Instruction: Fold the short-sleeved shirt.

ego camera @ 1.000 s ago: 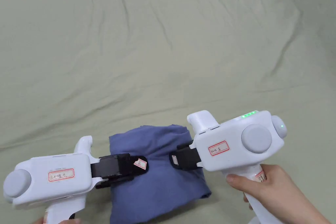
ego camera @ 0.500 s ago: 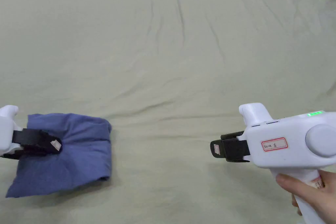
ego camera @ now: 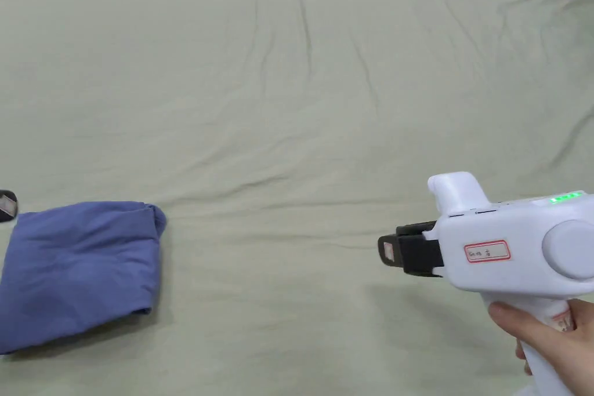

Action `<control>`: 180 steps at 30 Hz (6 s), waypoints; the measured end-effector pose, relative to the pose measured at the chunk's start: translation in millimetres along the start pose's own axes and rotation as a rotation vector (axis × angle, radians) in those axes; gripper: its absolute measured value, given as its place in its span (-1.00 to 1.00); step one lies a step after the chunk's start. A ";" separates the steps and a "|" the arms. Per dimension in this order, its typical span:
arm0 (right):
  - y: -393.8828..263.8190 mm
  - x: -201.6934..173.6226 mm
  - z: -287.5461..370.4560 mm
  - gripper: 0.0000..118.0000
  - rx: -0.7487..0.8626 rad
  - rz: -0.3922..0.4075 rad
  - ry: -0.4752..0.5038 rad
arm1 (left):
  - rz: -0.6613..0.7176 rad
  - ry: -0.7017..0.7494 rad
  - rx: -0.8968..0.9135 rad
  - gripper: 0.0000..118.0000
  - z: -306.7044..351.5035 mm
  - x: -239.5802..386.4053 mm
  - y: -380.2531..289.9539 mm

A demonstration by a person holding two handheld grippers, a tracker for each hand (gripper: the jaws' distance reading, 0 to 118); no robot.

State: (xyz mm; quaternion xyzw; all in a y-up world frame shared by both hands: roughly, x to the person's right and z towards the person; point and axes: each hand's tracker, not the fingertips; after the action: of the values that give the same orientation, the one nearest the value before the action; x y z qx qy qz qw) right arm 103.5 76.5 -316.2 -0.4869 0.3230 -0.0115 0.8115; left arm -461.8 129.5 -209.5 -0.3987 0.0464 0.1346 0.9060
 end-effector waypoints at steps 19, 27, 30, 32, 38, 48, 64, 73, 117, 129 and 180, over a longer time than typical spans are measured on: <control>-43.9 11.7 201.2 -0.94 0.776 0.027 -0.514 | -0.201 0.191 0.581 -1.00 89.2 317.4 -28.5; -20.0 -5.2 247.1 -0.70 1.025 0.091 -0.595 | -0.227 0.233 0.760 -0.79 127.5 321.4 -0.3; -12.9 -11.9 249.8 1.00 1.040 0.110 -0.652 | -0.256 0.241 0.793 0.96 134.6 325.2 0.4; -15.6 -18.6 250.3 1.00 1.053 0.165 -0.684 | -0.274 0.250 0.801 0.98 139.2 330.0 -3.5; -18.3 -22.4 252.7 1.00 1.036 0.144 -0.695 | -0.249 0.205 0.812 0.98 151.9 334.7 -3.9; -22.2 -16.6 257.2 1.00 1.016 0.098 -0.680 | -0.250 0.140 0.775 0.98 150.4 341.1 -4.7; -17.5 -18.9 262.2 1.00 1.006 0.098 -0.685 | -0.249 0.064 0.768 0.98 151.3 333.4 -2.3; -16.6 -20.9 268.6 1.00 1.006 0.098 -0.688 | -0.268 0.113 0.752 0.98 153.7 328.6 -2.3; -12.9 -27.6 270.0 1.00 0.986 0.115 -0.682 | -0.230 0.143 0.728 0.98 153.8 309.1 -3.5; -12.4 -30.1 270.5 1.00 0.987 0.114 -0.676 | -0.220 0.140 0.739 0.98 157.0 306.4 -1.7; -11.7 -30.2 267.3 1.00 0.964 0.127 -0.640 | -0.218 0.127 0.737 0.98 158.9 311.6 -4.1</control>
State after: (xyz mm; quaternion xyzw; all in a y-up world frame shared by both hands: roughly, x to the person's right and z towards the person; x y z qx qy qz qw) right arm 226.2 289.7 -206.6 -0.0214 0.0486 0.0393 0.9978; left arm -165.5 308.1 -158.5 -0.0568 0.1050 -0.0129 0.9928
